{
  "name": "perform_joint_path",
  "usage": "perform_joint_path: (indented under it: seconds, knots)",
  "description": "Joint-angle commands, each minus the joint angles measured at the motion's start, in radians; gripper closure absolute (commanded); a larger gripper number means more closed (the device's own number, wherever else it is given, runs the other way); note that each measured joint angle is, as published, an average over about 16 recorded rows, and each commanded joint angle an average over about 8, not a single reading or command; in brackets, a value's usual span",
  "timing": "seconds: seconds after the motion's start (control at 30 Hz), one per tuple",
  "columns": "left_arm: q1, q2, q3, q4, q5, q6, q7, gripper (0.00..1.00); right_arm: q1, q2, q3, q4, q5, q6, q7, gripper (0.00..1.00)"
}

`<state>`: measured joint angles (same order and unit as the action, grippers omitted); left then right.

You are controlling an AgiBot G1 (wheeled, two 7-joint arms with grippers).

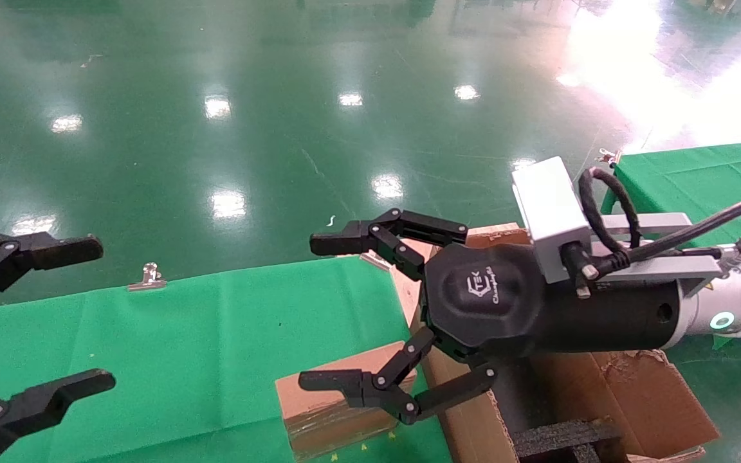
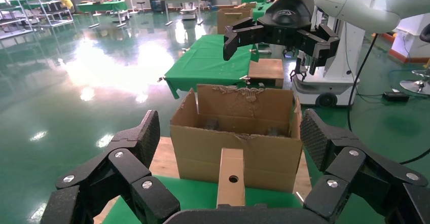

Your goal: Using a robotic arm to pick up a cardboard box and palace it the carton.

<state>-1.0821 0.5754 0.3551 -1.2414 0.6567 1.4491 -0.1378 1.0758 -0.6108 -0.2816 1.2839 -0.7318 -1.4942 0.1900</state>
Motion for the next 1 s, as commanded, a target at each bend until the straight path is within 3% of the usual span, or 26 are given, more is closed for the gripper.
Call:
perform_joint_path:
  seconds: [0.03, 0.43, 0.7, 0.87, 1.0]
  knots:
    - [0.000, 0.000, 0.000, 0.000, 0.000, 0.000, 0.000, 0.00, 0.000, 0.000, 0.000, 0.000, 0.000, 0.000, 0.000, 0.00]
    - [0.000, 0.000, 0.000, 0.000, 0.000, 0.000, 0.000, 0.00, 0.000, 0.000, 0.000, 0.000, 0.000, 0.000, 0.000, 0.00]
    - [0.000, 0.000, 0.000, 0.000, 0.000, 0.000, 0.000, 1.00, 0.000, 0.000, 0.000, 0.000, 0.000, 0.000, 0.000, 0.00]
    - [0.000, 0.000, 0.000, 0.000, 0.000, 0.000, 0.000, 1.00, 0.007, 0.001, -0.006, 0.003, -0.016, -0.004, -0.002, 0.00]
    - [0.000, 0.000, 0.000, 0.000, 0.000, 0.000, 0.000, 1.00, 0.045, -0.001, -0.038, 0.012, -0.089, -0.020, -0.003, 0.00]
